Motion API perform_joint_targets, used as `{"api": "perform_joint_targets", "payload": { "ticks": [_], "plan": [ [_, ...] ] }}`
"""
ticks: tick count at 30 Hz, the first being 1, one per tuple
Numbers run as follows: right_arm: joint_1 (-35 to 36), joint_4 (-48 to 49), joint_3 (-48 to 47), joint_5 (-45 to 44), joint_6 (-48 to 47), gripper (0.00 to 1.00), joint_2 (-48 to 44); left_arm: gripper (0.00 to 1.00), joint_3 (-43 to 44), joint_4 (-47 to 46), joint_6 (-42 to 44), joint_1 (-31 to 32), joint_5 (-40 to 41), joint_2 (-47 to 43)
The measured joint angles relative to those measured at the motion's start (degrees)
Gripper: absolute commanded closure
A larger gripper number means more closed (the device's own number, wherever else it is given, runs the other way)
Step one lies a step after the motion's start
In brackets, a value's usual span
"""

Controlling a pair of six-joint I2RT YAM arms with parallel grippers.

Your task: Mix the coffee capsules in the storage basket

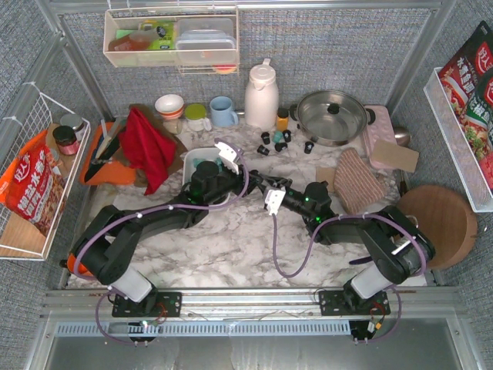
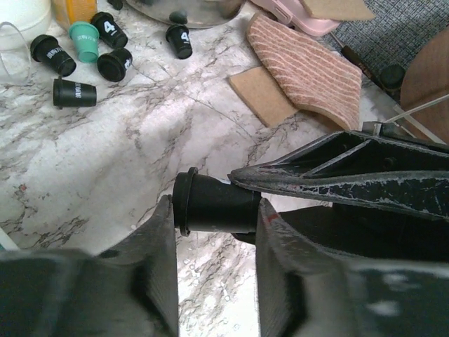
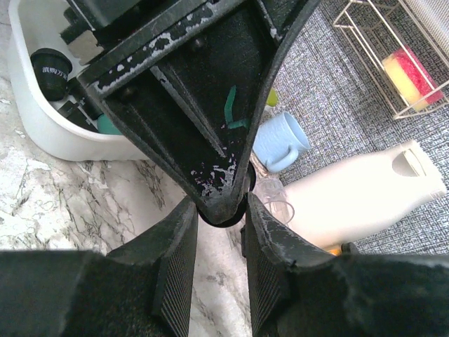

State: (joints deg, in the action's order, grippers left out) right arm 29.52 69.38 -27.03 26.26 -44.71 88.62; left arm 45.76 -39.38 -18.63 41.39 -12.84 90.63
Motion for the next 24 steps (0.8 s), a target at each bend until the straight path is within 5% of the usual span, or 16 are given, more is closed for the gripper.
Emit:
{"api": "perform_joint_targets", "payload": {
  "ticks": [9,16,24],
  "plan": [
    [0.0,0.1,0.0,-0.9,0.0,0.31,0.1,0.78,-1.1,1.0,-1.6,0.0,4.6,-2.0],
    [-1.6,-5.0,-2.2,-5.3,2.1,0.31,-2.0,0.69,-0.9,7.9,-1.5,-2.5,15.1,-6.8],
    [-5.8,-31.4,-20.7,-23.6,25.1,0.43,-5.5,0.62,-0.6,17.6,-5.4,-12.6,20.7,-5.7]
  ]
}}
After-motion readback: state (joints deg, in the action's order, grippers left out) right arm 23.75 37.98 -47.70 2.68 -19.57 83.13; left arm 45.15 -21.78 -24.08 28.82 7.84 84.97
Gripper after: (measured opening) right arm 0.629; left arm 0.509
